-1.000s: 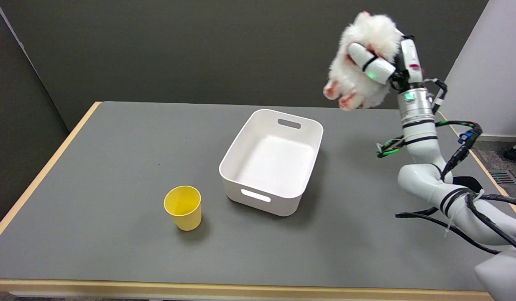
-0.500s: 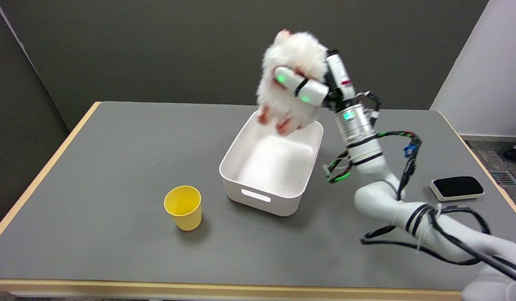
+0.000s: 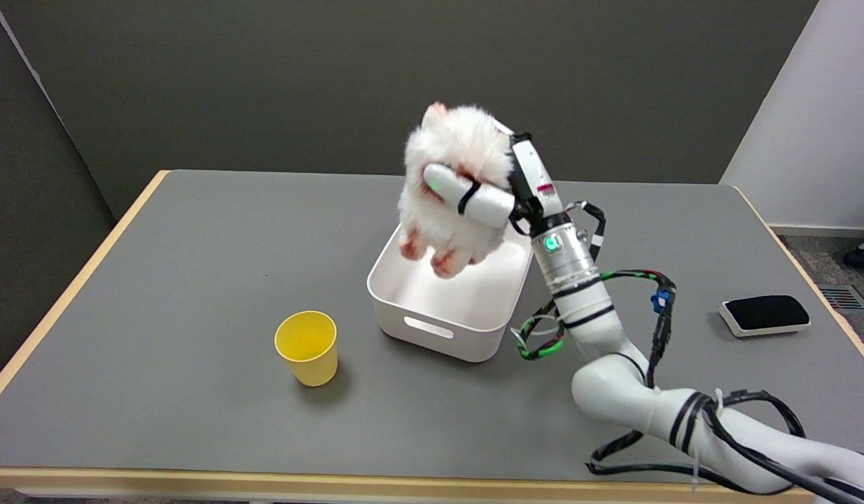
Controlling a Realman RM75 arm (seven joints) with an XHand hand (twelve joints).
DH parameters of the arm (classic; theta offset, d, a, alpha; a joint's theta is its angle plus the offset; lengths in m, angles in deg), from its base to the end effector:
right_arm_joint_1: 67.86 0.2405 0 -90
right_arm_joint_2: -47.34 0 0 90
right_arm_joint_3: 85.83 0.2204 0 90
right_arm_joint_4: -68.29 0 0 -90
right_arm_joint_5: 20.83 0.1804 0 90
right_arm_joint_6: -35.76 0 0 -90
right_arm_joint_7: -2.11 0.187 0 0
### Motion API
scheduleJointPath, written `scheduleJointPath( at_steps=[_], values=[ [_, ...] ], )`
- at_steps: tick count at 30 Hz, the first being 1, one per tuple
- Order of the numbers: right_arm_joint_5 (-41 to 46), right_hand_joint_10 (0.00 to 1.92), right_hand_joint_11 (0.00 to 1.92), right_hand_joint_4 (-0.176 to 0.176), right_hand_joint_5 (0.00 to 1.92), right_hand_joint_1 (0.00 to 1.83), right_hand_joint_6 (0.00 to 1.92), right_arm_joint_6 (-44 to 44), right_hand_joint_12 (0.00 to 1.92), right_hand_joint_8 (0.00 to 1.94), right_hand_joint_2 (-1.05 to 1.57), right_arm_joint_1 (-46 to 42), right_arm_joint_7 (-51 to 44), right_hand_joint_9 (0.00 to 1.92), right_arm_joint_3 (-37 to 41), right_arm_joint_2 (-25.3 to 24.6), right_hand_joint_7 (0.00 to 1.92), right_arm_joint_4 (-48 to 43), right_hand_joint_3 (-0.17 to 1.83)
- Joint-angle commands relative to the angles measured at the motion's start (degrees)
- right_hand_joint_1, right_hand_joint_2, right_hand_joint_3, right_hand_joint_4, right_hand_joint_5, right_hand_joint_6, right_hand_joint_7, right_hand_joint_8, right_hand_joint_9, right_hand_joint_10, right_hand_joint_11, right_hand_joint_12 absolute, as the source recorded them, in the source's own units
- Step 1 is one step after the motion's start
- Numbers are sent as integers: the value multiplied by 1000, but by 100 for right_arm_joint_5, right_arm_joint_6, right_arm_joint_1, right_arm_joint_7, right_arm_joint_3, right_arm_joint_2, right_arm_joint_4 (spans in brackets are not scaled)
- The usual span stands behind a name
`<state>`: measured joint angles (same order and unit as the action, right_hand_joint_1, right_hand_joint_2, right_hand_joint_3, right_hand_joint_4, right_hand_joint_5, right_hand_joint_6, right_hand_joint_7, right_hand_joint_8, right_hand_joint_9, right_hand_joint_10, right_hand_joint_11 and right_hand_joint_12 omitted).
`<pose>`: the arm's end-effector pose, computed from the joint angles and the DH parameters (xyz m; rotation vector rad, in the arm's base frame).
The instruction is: Place the plush toy into the white container.
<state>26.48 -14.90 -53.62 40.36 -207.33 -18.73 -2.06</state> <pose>-0.1519 -0.3725 0.2659 1.6996 -0.4405 1.2050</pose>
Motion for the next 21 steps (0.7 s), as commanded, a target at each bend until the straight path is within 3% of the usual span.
scheduleJointPath(
  at_steps=[1,7,12,17,21],
  values=[
    [251,0,0,-74,-1,516,0,-28,1189,0,561,-831,-47,-1,-231,956,-1,-807,774],
    [-79,-1,-1,-80,-1,511,-1,-235,1083,-1,534,-898,727,-1,-123,1399,-1,-681,748],
    [-125,-1,-1,-83,-1,481,-1,-1254,1077,-1,524,-1002,1238,-1,-51,1726,-1,-364,736],
    [834,-1,-1,-82,-1,495,-1,-2649,975,-1,569,-1071,1318,-1,132,1642,-1,190,605],
    [1761,-1,-1,-73,-1,449,-1,-3586,898,-1,566,-1071,1778,-1,418,1615,-1,975,699]
  ],
)
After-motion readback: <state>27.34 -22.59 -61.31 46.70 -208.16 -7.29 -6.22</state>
